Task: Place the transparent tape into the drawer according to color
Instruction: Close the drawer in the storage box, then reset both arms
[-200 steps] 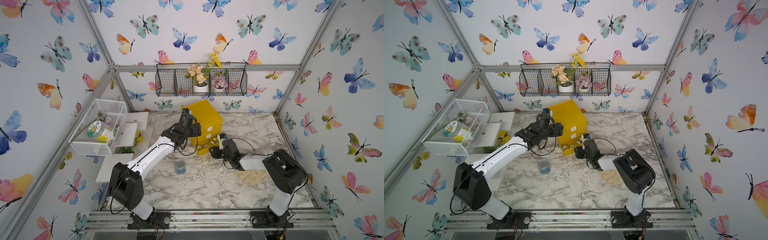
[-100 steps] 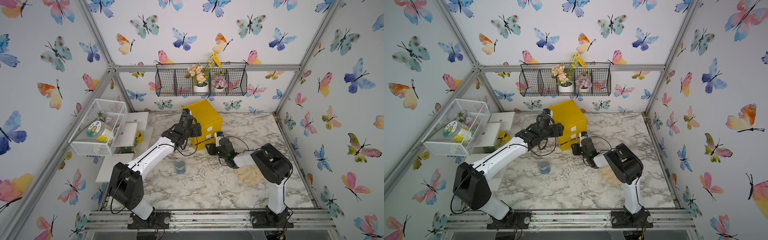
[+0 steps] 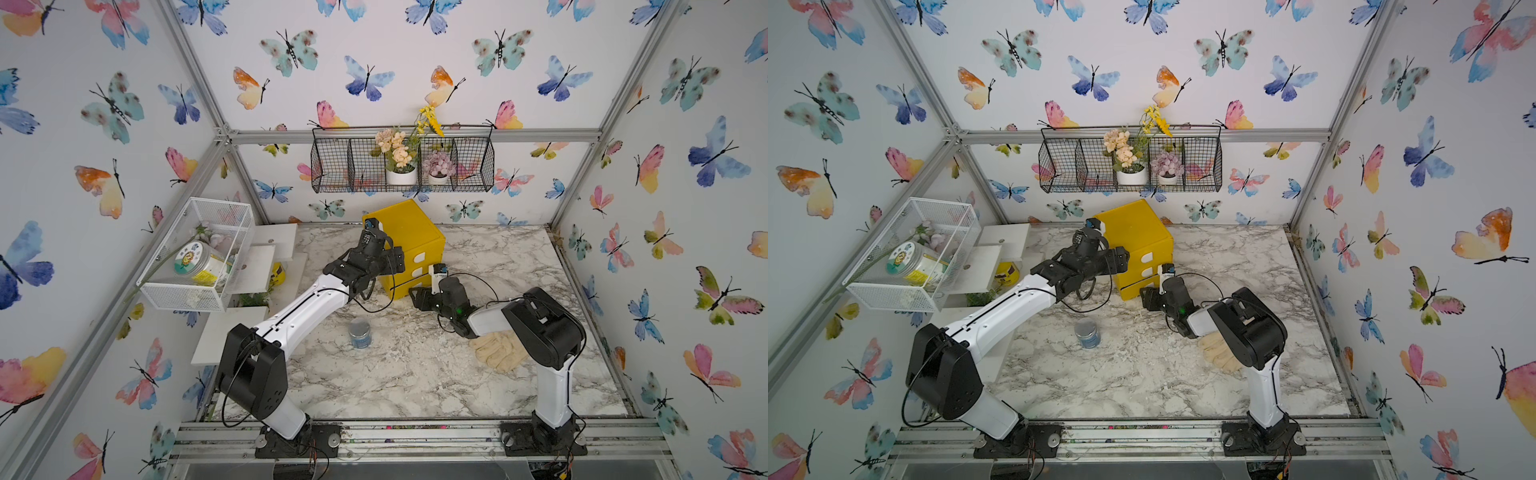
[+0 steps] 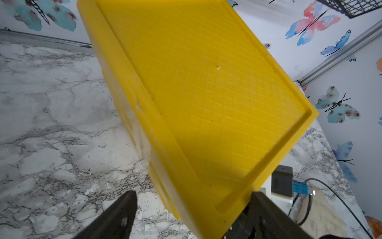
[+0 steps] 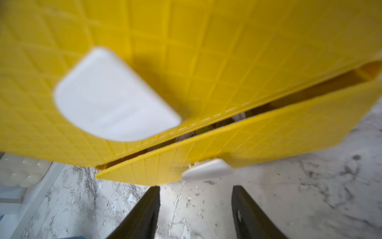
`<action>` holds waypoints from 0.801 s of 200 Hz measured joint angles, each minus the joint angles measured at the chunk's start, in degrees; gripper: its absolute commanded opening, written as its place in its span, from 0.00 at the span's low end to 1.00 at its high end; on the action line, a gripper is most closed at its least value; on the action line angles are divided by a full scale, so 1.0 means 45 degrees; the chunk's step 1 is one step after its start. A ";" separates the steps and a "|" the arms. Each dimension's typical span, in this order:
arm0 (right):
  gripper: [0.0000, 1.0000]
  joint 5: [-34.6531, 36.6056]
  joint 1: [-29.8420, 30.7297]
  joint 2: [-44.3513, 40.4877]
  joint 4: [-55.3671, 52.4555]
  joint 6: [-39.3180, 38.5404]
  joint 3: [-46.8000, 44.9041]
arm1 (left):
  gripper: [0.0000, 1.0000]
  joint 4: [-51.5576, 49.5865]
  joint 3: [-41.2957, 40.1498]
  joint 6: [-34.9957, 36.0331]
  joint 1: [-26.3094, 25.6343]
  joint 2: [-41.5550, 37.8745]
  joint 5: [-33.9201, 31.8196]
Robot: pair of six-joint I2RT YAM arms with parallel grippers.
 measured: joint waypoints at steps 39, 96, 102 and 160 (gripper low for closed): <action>0.65 0.0019 0.0000 -0.2807 -0.0369 -0.0170 -0.1724 | 0.99 -0.0816 -0.0937 -0.0180 0.0049 -0.1545 -0.0010; 0.66 0.0223 0.0000 -0.6844 -0.1923 -0.0257 -0.3653 | 0.99 -0.0733 -0.5085 -0.1486 0.0049 -0.6790 -0.0976; 0.66 0.0257 0.0000 -0.7150 -0.2132 -0.0262 -0.3818 | 0.99 -0.0748 -0.5620 -0.1690 0.0053 -0.7164 -0.1117; 0.69 0.0612 0.0000 -0.9054 -0.3750 -0.0403 -0.4566 | 0.99 -0.1161 -0.8986 -0.2817 0.0058 -0.8913 -0.2351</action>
